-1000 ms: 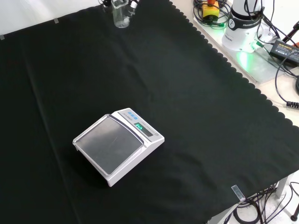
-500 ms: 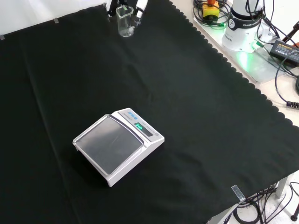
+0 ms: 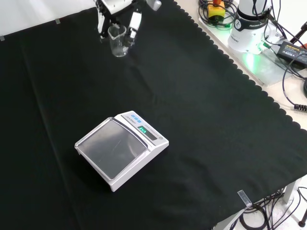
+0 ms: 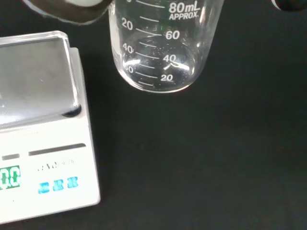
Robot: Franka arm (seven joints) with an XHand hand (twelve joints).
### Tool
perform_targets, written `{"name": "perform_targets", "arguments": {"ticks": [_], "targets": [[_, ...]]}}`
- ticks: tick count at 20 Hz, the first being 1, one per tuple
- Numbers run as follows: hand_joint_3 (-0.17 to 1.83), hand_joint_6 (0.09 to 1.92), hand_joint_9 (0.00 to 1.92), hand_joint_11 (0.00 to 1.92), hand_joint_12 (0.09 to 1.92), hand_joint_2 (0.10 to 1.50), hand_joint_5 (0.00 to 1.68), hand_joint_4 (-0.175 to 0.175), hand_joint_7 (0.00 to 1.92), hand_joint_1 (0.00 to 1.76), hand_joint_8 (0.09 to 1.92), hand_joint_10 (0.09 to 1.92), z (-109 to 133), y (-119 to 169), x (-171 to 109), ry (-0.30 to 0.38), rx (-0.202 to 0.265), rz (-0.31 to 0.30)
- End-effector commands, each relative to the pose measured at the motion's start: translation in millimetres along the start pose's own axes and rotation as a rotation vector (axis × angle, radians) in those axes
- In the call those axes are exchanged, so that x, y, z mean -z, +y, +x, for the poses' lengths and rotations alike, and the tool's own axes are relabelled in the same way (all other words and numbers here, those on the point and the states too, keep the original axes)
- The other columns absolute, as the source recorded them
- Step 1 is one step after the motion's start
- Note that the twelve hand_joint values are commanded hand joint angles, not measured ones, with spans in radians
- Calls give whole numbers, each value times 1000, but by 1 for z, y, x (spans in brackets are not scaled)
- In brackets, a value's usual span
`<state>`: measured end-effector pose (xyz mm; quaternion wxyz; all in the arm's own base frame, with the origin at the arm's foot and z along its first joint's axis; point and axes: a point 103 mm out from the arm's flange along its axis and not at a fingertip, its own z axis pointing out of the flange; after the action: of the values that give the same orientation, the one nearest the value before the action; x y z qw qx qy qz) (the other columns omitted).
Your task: Put the beaker on the electronic balance.
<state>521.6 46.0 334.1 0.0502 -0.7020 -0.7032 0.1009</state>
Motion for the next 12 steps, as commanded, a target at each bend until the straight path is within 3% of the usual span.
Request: {"name": "perform_targets", "arguments": {"ticks": [1, 4, 12], "targets": [[-175, 482, 1802, 1531, 704, 1069, 1305, -103, 1716, 1189, 87, 87, 66, 47, -3, 22, -1, 18], [-175, 482, 1802, 1531, 705, 1069, 1305, -103, 1716, 1190, 87, 87, 91, 64, -9, 44, -7, 34], [-175, 485, 1801, 1535, 706, 1070, 1303, -110, 1719, 1191, 87, 87, 160, 93, -24, 64, 34, 50]]}}
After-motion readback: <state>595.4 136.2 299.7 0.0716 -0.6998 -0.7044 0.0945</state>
